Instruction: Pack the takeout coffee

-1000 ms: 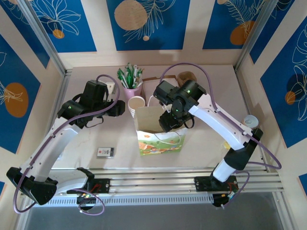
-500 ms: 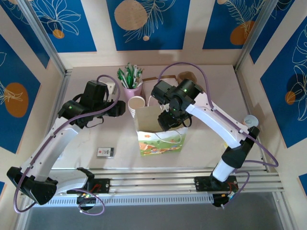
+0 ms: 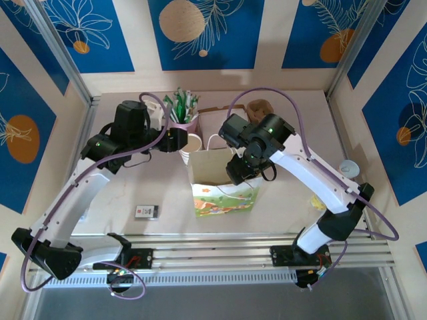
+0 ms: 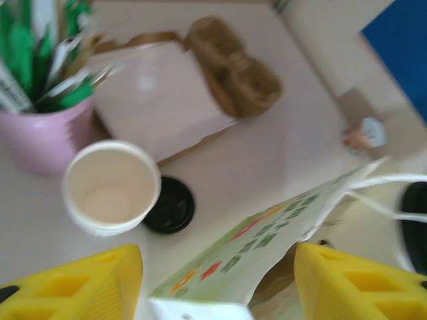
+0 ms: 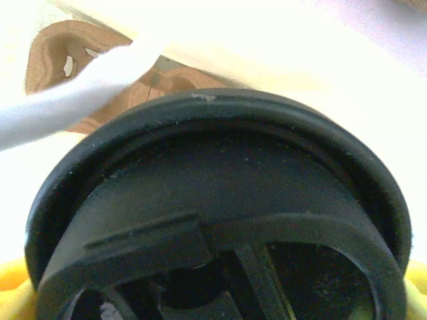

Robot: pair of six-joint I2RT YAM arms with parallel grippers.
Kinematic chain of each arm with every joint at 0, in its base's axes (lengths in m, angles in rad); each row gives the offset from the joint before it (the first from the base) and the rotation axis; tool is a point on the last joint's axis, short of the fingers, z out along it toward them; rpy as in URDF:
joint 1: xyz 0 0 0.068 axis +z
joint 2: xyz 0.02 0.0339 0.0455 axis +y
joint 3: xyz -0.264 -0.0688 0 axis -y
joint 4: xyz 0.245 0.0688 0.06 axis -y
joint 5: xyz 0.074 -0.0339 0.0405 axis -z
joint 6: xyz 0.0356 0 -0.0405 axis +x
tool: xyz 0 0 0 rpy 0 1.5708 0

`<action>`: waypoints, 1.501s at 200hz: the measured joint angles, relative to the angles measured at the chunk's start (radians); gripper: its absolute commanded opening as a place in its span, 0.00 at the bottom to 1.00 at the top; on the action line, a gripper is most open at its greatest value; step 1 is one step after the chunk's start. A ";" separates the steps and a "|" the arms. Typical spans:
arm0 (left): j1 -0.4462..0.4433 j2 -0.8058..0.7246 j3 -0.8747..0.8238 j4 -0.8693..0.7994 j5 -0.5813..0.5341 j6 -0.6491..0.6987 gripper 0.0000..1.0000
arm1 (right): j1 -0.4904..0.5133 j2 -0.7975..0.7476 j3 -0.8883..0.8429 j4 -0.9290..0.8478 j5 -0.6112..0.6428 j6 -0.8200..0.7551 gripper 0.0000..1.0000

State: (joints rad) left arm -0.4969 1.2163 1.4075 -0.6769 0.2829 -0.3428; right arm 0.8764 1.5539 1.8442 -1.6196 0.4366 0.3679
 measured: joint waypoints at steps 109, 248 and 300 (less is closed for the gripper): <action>0.000 0.144 0.047 0.071 0.372 0.215 0.69 | -0.001 -0.007 -0.006 -0.001 -0.011 0.000 0.76; -0.065 0.352 0.209 -0.034 0.327 0.365 0.35 | -0.001 -0.007 -0.008 -0.001 -0.023 -0.004 0.76; -0.065 0.372 0.232 -0.021 0.306 0.344 0.08 | 0.000 -0.008 -0.023 -0.001 -0.026 -0.004 0.76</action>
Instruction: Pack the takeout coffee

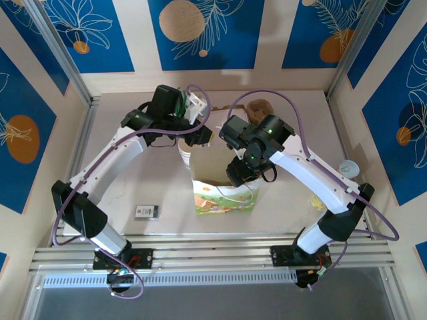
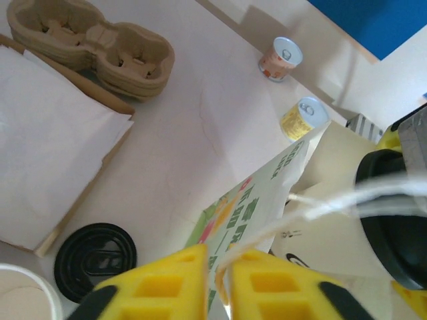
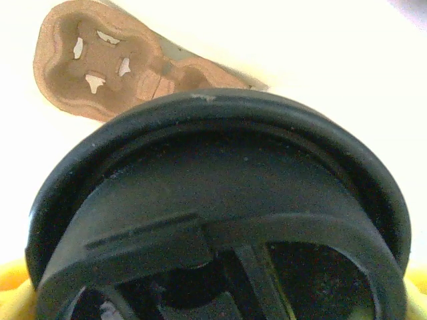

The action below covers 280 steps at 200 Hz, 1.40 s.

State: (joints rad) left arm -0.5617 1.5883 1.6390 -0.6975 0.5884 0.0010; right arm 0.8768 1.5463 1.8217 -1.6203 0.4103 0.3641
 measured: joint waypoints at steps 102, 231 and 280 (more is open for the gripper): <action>0.000 0.050 0.055 -0.042 -0.077 -0.064 0.00 | 0.051 -0.001 0.000 0.000 0.005 0.000 0.76; 0.000 0.050 0.057 -0.056 -0.092 -0.082 0.00 | 0.056 0.124 0.123 0.000 -0.013 -0.049 0.76; 0.000 0.044 0.053 -0.055 -0.093 -0.082 0.00 | 0.040 0.126 0.148 0.000 -0.023 -0.049 0.76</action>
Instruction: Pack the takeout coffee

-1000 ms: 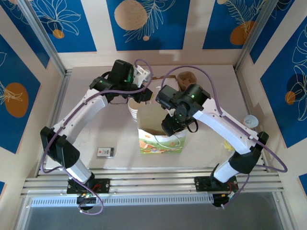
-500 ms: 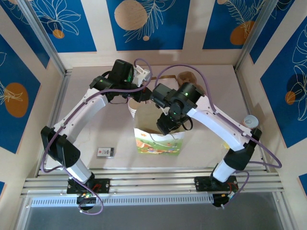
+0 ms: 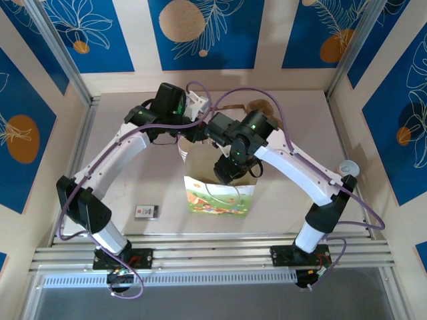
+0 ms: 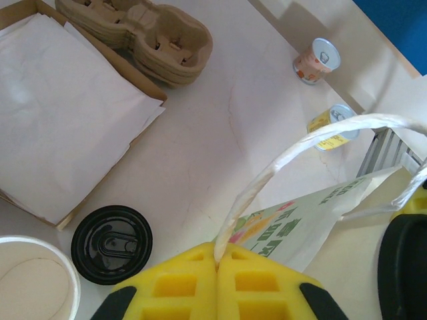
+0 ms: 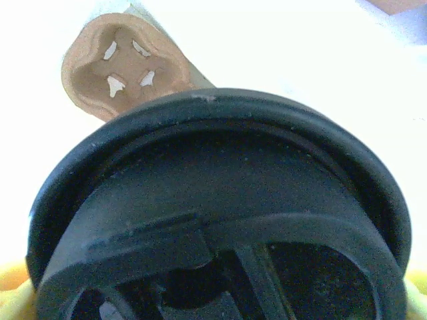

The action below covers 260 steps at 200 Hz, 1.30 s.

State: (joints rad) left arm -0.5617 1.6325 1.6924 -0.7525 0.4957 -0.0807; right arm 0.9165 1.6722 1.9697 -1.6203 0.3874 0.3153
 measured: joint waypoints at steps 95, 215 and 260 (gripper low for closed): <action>0.000 -0.046 -0.041 0.005 0.000 0.001 0.00 | -0.016 -0.006 -0.018 0.000 -0.022 0.000 0.76; 0.000 -0.061 -0.056 0.012 0.007 0.003 0.00 | -0.023 0.013 -0.095 0.010 -0.022 -0.010 0.76; 0.000 -0.061 -0.058 0.012 0.020 0.004 0.00 | -0.018 0.092 -0.050 0.018 -0.025 -0.020 0.76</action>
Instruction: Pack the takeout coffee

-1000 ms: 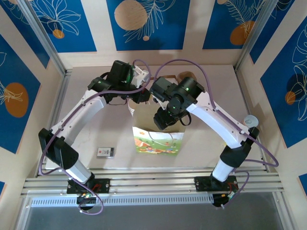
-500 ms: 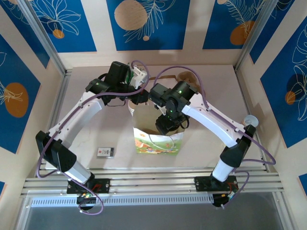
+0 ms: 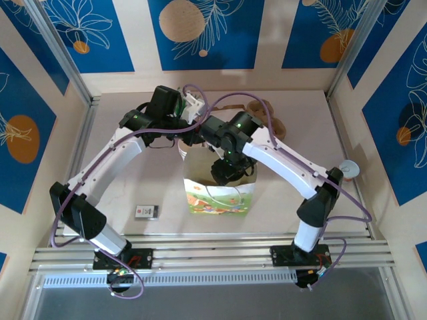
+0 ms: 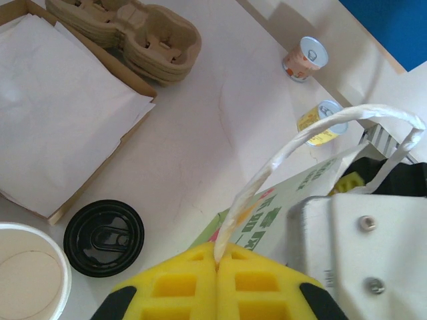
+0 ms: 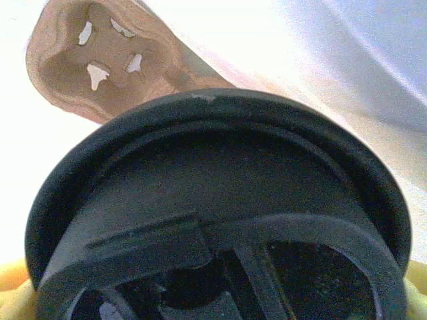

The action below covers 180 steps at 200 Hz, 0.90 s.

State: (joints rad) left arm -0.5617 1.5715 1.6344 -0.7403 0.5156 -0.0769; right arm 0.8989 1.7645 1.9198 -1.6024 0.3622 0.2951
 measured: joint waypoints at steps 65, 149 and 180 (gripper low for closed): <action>0.000 -0.009 -0.007 0.000 0.004 0.001 0.00 | 0.017 0.018 0.011 0.017 -0.005 -0.015 0.76; 0.000 -0.019 -0.011 0.000 0.003 0.008 0.00 | -0.018 -0.089 -0.158 0.088 -0.026 -0.018 0.76; 0.000 -0.026 -0.022 0.000 0.003 0.008 0.00 | -0.043 -0.095 -0.205 0.120 -0.032 -0.032 0.76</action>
State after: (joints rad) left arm -0.5617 1.5459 1.6123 -0.7403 0.5190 -0.0692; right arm 0.8555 1.6699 1.7149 -1.4826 0.3305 0.2634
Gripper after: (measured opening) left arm 0.044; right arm 0.806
